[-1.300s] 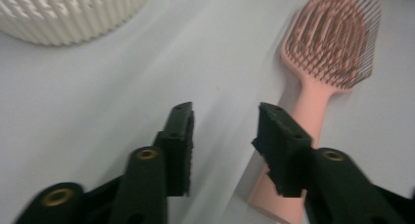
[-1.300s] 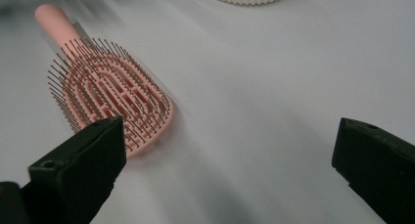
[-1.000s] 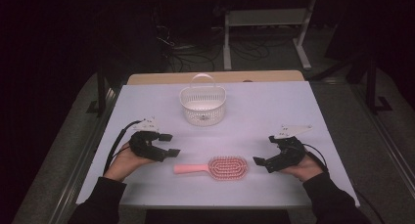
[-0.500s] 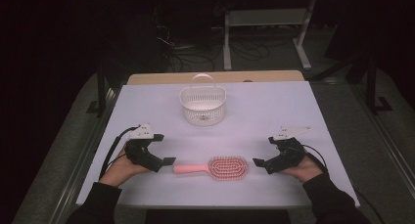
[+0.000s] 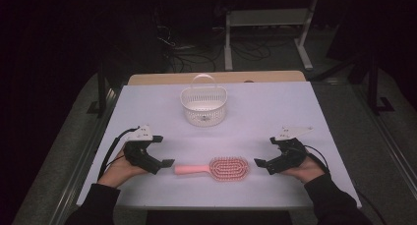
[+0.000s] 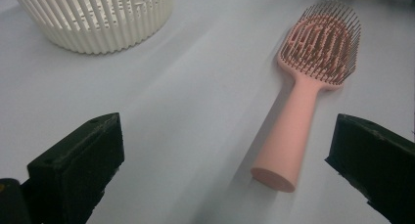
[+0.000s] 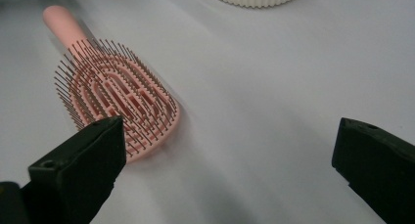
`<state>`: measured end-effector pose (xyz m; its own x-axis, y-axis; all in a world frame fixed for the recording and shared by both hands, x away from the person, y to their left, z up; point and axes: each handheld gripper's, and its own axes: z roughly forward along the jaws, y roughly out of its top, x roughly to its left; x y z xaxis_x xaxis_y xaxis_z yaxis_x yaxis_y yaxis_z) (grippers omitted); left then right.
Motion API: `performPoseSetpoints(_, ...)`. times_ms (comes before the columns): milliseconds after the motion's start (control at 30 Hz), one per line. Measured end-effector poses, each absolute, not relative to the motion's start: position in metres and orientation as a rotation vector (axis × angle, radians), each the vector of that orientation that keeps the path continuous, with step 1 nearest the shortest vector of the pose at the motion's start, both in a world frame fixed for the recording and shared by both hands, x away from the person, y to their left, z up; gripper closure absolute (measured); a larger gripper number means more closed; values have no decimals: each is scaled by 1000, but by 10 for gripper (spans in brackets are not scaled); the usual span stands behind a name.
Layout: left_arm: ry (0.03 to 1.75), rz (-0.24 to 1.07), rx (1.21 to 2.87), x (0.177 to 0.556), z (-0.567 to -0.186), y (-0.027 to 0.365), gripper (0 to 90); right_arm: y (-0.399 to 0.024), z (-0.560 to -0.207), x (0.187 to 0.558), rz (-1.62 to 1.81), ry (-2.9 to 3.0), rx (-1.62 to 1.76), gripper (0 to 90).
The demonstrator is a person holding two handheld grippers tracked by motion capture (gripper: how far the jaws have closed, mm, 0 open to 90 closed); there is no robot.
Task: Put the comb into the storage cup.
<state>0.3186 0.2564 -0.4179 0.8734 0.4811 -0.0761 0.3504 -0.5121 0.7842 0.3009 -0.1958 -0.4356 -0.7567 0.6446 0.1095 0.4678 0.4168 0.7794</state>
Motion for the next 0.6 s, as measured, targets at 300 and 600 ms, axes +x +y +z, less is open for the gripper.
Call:
performPoseSetpoints(300,567,182,2178,320,-414,251,0,-196,-436,301,1252,2462,984,0)
performPoseSetpoints(600,543,174,2169,324,-406,246,0,-196,-435,301,1251,2460,984,0)
